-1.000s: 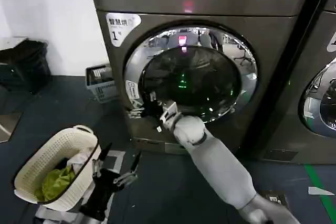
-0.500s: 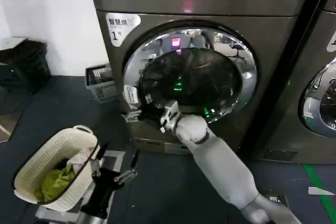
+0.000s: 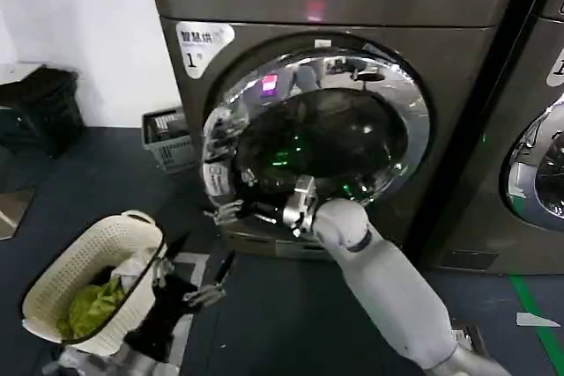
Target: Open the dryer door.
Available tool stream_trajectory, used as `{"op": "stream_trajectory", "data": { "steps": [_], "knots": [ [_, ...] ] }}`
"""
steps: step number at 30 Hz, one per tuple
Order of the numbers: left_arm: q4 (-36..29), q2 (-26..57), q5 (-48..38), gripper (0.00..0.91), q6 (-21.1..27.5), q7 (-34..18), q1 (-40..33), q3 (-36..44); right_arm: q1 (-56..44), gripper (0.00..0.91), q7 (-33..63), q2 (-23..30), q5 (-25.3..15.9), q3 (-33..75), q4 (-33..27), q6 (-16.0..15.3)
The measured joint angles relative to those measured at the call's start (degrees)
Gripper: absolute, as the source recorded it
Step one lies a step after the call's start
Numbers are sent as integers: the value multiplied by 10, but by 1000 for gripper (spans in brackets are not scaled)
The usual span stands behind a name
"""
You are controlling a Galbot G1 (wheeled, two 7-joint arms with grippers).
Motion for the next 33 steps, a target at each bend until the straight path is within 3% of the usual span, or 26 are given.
{"op": "stream_trajectory", "data": {
  "steps": [12, 19, 27, 33],
  "knots": [
    [38, 40, -105, 907, 101, 10, -55, -137, -34, 907, -123, -49, 10, 32, 47, 2],
    [58, 64, -105, 907, 137, 11, -80, -143, -47, 907, -204, -73, 10, 47, 53, 37],
    [86, 93, -124, 907, 144, 47, -115, -139, -66, 907, -260, -96, 9, 63, 73, 58],
    [103, 118, -187, 907, 135, 73, -126, -118, -91, 907, -319, -110, 14, 85, 89, 75]
  ]
}}
